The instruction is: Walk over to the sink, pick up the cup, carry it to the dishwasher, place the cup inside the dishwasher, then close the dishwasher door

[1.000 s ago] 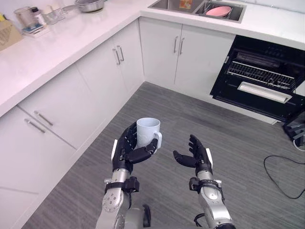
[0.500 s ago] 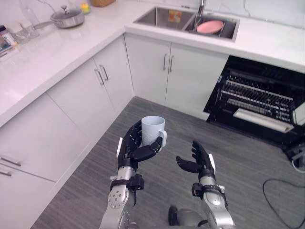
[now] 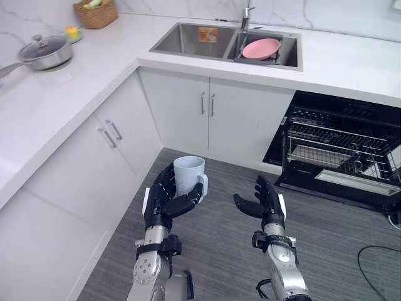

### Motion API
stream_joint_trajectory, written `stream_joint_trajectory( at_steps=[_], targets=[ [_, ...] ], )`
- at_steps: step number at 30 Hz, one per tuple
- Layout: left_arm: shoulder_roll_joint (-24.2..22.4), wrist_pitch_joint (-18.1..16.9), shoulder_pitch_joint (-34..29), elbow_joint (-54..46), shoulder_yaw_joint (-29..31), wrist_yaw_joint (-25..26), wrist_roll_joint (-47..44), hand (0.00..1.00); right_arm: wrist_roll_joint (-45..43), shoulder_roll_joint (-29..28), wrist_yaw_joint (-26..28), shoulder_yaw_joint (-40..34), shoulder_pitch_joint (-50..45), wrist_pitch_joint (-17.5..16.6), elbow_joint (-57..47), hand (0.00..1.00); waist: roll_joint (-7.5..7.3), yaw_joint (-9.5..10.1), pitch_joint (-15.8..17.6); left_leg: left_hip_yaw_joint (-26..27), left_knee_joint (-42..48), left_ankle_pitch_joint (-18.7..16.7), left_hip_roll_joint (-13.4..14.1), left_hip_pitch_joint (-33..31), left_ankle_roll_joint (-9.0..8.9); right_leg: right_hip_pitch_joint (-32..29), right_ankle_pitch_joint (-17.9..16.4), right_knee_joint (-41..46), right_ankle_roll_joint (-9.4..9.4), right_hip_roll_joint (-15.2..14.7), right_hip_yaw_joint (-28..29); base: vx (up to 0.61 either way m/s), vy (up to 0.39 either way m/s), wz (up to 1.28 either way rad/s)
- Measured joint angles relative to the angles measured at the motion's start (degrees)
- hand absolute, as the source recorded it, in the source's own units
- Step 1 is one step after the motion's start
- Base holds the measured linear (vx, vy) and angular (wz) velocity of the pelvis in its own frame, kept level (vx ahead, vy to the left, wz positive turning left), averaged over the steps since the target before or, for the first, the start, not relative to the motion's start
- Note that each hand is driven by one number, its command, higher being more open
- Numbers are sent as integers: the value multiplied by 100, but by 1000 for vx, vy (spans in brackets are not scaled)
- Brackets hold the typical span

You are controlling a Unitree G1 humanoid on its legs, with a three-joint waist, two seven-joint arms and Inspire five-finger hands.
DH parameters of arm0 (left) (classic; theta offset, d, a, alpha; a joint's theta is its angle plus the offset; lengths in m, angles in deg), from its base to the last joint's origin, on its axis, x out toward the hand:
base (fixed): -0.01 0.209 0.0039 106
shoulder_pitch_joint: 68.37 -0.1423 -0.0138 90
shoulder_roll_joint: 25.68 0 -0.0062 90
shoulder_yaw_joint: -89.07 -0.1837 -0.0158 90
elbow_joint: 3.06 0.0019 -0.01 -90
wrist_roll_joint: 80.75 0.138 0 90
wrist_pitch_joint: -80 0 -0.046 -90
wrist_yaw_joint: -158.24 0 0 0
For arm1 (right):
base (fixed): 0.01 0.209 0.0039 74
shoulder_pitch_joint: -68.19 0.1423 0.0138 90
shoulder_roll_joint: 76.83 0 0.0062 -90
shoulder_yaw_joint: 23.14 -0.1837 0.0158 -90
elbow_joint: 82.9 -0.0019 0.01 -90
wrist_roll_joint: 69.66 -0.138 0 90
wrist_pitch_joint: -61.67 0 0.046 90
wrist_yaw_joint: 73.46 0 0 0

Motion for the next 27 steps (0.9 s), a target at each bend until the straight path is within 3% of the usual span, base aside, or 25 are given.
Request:
stream_joint_trajectory(
  at_steps=[1, 2, 3, 6, 8, 9, 10, 12, 13, 14, 15, 16, 17, 18, 19, 21, 22, 25, 26, 27],
  targets=[
    [38, 2, 1, -5, -5, 18, 0, 30, 2, -47, 0, 1, -1, 0, -58, 90, -27, -25, 16, 67, -56, -59, -25, 148, 22, -268, 84, 622, 140, -59, -2, 288, 168, -50],
    [115, 35, -5, -10, -7, 42, 0, 30, 1, -137, -4, 7, -30, 1, -209, 90, -43, -104, 19, 164, -126, -193, -66, 477, 75, -742, 95, 1674, 108, -121, -77, 381, 140, -39],
    [116, 56, -24, -77, -6, 71, 1, 30, 1, -177, -14, 57, -98, 0, -450, 90, -35, -165, 21, 238, -234, -323, -61, 803, 81, -1091, -23, 2185, -114, -133, -283, 390, 115, -36],
    [108, 37, -37, -410, -41, 103, 1, 30, 1, -189, -16, 220, -137, -57, -1059, 90, -20, -315, 16, 328, -478, -534, 72, 1316, -44, -1810, -290, 1763, -604, -39, -987, 341, 6, -18],
    [109, -2, -16, -462, -74, 97, 2, 30, 2, -185, -12, 246, -136, -147, -1224, 90, -52, -347, -10, 412, -561, -544, 139, 1490, -78, -2008, -250, 997, -712, 37, -1265, 388, -65, -8],
    [108, -24, -10, -456, -97, 92, 3, 30, 2, -186, -15, 250, -135, -186, -1308, 90, -117, -348, -53, 465, -604, -563, 157, 1623, -173, -2037, 38, 167, -942, 120, -1421, 563, -125, -7],
    [119, -36, -6, -422, -100, 74, 6, 30, 2, -180, -17, 269, -140, -246, -1330, 90, -246, -364, -136, 425, -613, -663, 128, 1762, -332, -1962, 979, -460, -1259, 194, -1448, 593, -115, 0],
    [-28, -30, 66, -48, -172, 28, 18, 30, 6, -25, -32, 256, -183, -247, -1315, 90, 146, -389, -228, 259, -663, -683, 421, 1875, -450, -1759, 839, -517, -1409, 443, -1682, 504, -70, 8],
    [-101, -23, 85, 45, -194, 22, 71, 30, 8, 35, -27, 255, -202, -245, -1331, 90, 224, -409, -222, 177, -632, -549, 508, 1920, -469, -1682, 752, -543, -1478, 538, -1731, 473, -90, 4],
    [-139, -3, 85, 70, -198, 19, 119, 30, 8, 40, -24, 254, -235, -241, -1334, 90, 243, -423, -208, 135, -487, -474, 567, 1899, -509, -1581, 724, -607, -1503, 583, -1779, 467, -138, 14],
    [-198, 48, 81, 117, -205, -3, 124, 30, 9, 27, -25, 260, -399, -230, -1414, 90, 295, -462, -144, 8, 302, -291, 758, 1720, -527, -1157, 675, -865, -1510, 700, -1858, 442, -137, 15],
    [-235, 50, 37, 156, -211, -28, 124, 30, 9, 13, -27, 317, -639, -224, -1629, 90, 323, -445, -94, -106, 1572, 171, 966, 1374, -531, -644, 587, -1181, -1504, 777, -1834, 428, -114, 8],
    [-233, 48, 13, 157, -212, -41, 124, 30, 9, 16, -28, 366, -750, -225, -1779, 90, 338, -412, -83, -125, 2173, 333, 1078, 1156, -568, -412, 545, -1316, -1496, 803, -1788, 353, -34, -28],
    [-234, 47, -27, 151, -213, -95, 125, 30, 8, 27, -32, 430, -896, -227, -2074, 90, 378, -330, -102, -148, 2960, 160, 1255, 716, -583, -159, 517, -1521, -1509, 871, -1676, 280, 26, -44],
    [-235, 45, -27, 126, -206, -118, 125, 30, 9, 15, -32, 452, -934, -251, -2308, 90, 417, -295, -129, -138, 3142, -90, 1296, 328, -513, -6, 489, -1671, -1498, 876, -1584, 249, 41, -49],
    [-235, 45, -59, 17, -199, -121, 125, 30, 7, 19, -33, 455, -937, -269, -2534, 90, 401, -175, -130, -92, 2517, -427, 1264, 2, -298, 110, 382, -1733, -1495, 866, -1290, 204, 71, -59],
    [-234, 44, -73, -13, -195, -121, 125, 30, 7, 23, -35, 451, -938, -270, -2565, 90, 400, -138, -130, -138, 2232, -493, 1227, -90, -296, 136, 334, -1728, -1499, 864, -1199, 236, 142, -70],
    [-234, 45, -80, -31, -183, -122, 125, 30, 4, 69, -39, 443, -937, -269, -2560, 90, 380, -75, -123, -692, 768, -519, 778, -317, -324, 197, 117, -1570, -1230, 735, -786, 244, 246, -69],
    [-234, 45, -82, -38, -177, -121, 124, 30, 3, 86, -38, 442, -930, -268, -2521, 90, 371, -43, -119, -940, 248, -63, 566, -275, -365, 158, -44, -1368, -1047, 672, -555, 262, 342, -78],
    [-198, 47, -110, -39, -164, -117, 123, 30, 2, 72, -27, 460, -921, -258, -2404, 90, 315, -22, -159, -845, 184, 196, 437, -95, -211, 149, -168, -1264, -921, 589, -362, 320, 396, -74]
  ],
)
